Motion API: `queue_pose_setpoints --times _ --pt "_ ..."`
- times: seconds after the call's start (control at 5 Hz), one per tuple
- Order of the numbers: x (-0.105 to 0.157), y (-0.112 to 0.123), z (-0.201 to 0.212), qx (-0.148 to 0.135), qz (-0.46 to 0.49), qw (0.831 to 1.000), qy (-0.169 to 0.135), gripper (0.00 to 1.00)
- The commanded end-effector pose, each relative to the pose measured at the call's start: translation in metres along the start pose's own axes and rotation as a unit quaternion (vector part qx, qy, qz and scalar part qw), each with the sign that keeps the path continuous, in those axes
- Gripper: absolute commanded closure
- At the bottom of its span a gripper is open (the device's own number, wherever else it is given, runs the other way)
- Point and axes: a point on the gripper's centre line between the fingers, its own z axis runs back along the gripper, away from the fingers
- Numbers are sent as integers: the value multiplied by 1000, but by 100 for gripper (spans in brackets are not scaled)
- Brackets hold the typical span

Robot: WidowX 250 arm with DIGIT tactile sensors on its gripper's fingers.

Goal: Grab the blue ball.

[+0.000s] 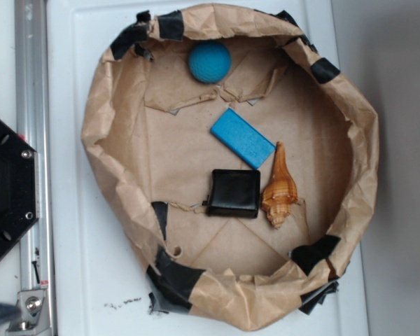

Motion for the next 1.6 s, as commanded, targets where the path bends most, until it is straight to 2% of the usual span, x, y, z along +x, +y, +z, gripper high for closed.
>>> queue_pose_setpoints --times 0.0,0.2,0.4,0.6,0.8,1.0,1.2,1.4 --pt "0 0 0 0 0 1000 0 0" --pt "39 40 -52 79 3 997 -24 0" --pt "75 50 -78 100 -61 993 -25 0" --pt "107 50 -91 116 -159 980 -32 0" --pt "124 39 -93 110 -233 966 -29 0" --pt "134 35 -126 127 -278 952 8 0" --pt "136 37 -158 143 -307 940 34 0" --pt "127 32 -167 156 -341 927 31 0"
